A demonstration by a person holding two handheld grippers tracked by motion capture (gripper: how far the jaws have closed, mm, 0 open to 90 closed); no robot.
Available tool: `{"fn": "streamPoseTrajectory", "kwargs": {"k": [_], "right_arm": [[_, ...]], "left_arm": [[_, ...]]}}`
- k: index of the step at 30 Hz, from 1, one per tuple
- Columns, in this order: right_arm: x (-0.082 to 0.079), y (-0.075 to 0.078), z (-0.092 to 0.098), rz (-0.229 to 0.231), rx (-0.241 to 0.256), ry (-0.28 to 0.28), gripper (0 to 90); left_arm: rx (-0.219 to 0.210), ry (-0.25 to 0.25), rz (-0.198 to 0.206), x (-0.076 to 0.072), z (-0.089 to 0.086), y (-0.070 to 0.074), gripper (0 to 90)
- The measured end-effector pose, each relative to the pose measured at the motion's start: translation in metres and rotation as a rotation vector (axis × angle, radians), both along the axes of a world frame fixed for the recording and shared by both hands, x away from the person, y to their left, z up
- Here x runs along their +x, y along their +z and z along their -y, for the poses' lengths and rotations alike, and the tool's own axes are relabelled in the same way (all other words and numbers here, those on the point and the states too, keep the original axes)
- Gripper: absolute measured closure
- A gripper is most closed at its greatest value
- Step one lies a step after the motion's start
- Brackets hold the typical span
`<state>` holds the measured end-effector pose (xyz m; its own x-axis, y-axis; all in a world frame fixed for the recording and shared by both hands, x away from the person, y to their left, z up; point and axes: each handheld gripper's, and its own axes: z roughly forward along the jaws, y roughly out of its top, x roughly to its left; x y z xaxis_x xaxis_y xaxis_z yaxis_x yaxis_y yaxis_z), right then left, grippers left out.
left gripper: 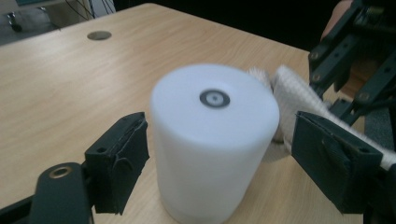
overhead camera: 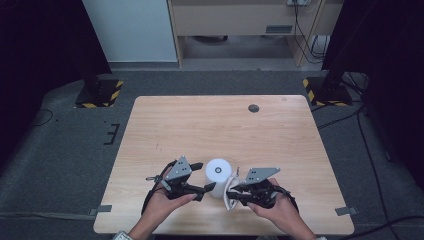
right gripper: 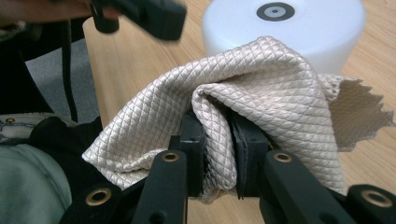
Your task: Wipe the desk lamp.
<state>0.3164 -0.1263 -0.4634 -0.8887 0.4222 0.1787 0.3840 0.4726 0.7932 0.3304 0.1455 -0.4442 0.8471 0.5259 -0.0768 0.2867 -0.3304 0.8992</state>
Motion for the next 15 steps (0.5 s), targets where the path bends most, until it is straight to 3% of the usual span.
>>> {"fn": "streamPoseTrajectory", "kwargs": {"k": [3, 7, 15], "right_arm": [[0.0, 0.0, 0.0, -0.003, 0.0, -0.002, 76.7], [0.001, -0.001, -0.001, -0.002, -0.003, -0.004, 76.6], [0.0, -0.002, -0.001, 0.004, 0.013, -0.006, 76.6]], "left_arm": [[-0.003, -0.014, -0.002, 0.006, 0.002, 0.012, 19.7], [0.025, -0.018, -0.011, 0.016, 0.01, 0.02, 20.3], [0.051, -0.014, -0.045, 0.034, 0.021, 0.02, 21.0]]}}
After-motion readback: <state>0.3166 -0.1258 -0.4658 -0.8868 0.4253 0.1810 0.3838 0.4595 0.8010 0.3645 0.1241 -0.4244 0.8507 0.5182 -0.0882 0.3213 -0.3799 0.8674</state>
